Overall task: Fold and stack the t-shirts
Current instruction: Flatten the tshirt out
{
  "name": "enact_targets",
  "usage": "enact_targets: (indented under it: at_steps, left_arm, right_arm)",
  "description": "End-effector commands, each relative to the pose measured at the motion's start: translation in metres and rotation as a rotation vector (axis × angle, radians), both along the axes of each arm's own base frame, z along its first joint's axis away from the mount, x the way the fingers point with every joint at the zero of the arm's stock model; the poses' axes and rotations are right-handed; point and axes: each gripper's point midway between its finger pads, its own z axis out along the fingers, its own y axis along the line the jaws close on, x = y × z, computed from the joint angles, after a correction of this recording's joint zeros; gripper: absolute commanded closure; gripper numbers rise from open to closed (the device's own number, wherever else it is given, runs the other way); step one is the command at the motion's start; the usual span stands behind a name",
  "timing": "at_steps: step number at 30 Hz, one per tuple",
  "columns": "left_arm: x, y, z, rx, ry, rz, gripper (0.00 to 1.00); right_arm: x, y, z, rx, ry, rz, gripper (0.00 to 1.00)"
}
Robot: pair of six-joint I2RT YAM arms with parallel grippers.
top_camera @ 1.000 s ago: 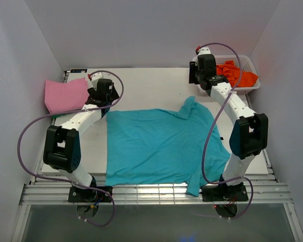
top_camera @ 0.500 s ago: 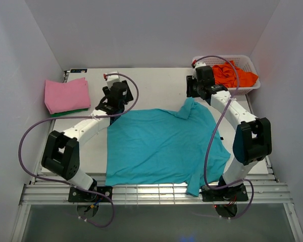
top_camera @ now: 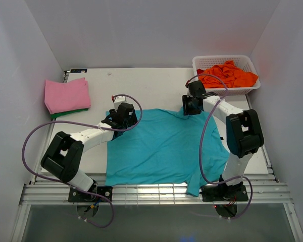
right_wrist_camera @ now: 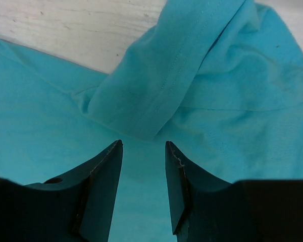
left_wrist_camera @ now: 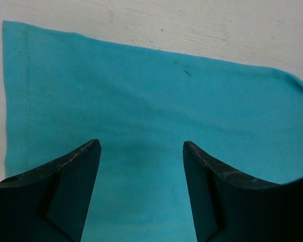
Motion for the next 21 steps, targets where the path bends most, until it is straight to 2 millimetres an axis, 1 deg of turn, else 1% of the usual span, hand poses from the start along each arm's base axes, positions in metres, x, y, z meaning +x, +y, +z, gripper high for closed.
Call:
enact_targets:
  at_steps: [1,7,9,10,12,13,16,19,21]
  left_arm:
    - [0.000,-0.004,0.006,-0.042,-0.021,0.001,0.23]
    - [0.000,-0.003,0.002,-0.029,-0.018,-0.001,0.23]
    - [0.000,-0.002,0.000,-0.022,-0.016,0.000,0.23]
    - [0.000,-0.001,0.000,-0.017,-0.016,0.003,0.23]
    - [0.000,-0.001,0.000,-0.016,-0.017,0.005,0.23]
    - [0.000,0.000,0.000,-0.011,-0.019,0.006,0.23]
    - [0.001,0.001,0.000,-0.007,-0.022,0.011,0.23]
    - [0.000,0.001,-0.002,-0.006,-0.018,0.008,0.23]
    - [0.000,0.001,-0.005,-0.004,-0.011,0.006,0.22]
  right_arm:
    - [-0.011,0.004,-0.017,0.011,0.063,-0.006,0.55]
    - [-0.019,0.005,-0.041,0.008,0.124,0.001,0.56]
    - [-0.019,0.006,-0.044,0.009,0.130,0.002,0.58]
    - [-0.019,0.006,-0.047,0.007,0.134,0.002,0.62]
    - [-0.019,0.006,-0.048,0.007,0.134,0.000,0.66]
    - [-0.018,0.006,-0.049,0.005,0.136,0.001,0.71]
    - [-0.015,0.007,-0.050,0.003,0.132,0.003,0.78]
    - [-0.011,0.008,-0.047,0.002,0.125,0.003,0.80]
    - [-0.008,0.010,-0.044,0.004,0.121,0.008,0.78]
